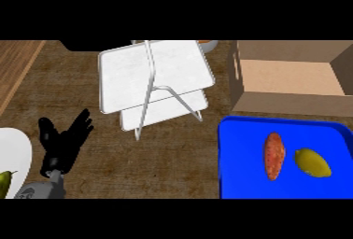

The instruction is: Pick the lemon from the tray and place it in the tiered shelf

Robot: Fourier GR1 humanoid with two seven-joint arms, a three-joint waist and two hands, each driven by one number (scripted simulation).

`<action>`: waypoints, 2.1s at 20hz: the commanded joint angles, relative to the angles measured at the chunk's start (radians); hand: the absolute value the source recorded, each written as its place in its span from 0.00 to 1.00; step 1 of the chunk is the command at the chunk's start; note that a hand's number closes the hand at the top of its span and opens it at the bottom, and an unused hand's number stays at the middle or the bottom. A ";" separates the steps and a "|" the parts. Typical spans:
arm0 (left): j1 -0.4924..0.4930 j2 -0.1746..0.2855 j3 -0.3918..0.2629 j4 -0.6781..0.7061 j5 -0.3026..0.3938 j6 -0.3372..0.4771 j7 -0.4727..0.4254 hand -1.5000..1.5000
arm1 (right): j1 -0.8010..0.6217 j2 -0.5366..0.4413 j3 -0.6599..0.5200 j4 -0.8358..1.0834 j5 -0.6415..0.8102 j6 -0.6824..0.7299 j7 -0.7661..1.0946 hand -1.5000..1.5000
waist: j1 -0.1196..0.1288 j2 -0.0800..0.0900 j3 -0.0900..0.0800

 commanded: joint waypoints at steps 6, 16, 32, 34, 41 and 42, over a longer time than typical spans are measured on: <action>0.023 -0.053 -0.031 -0.021 -0.015 0.033 0.022 0.50 | -0.005 -0.172 0.129 -0.004 0.152 0.204 -0.256 0.00 | -0.011 -0.014 -0.005; 0.022 -0.038 0.011 -0.047 -0.033 0.027 0.062 0.50 | -0.034 -0.096 0.126 -0.273 0.142 0.054 0.186 0.00 | -0.029 -0.020 -0.009; 0.052 -0.040 0.059 -0.061 -0.049 -0.024 0.052 0.50 | 0.050 0.075 0.176 -0.458 0.467 -0.033 0.389 0.00 | -0.026 -0.019 -0.008; 0.001 -0.051 0.065 -0.013 -0.060 -0.001 0.053 0.50 | 0.150 0.095 0.181 -0.634 0.450 -0.061 0.511 0.00 | -0.039 -0.020 -0.009; 0.075 -0.072 0.065 -0.068 -0.074 -0.030 0.044 0.50 | 0.226 0.133 0.091 -0.618 0.587 -0.098 0.432 0.00 | -0.032 -0.019 -0.008; 0.038 -0.062 0.078 -0.049 -0.078 -0.031 0.049 0.50 | 0.172 0.179 0.124 -0.483 0.651 -0.139 0.374 0.00 | -0.027 -0.018 -0.008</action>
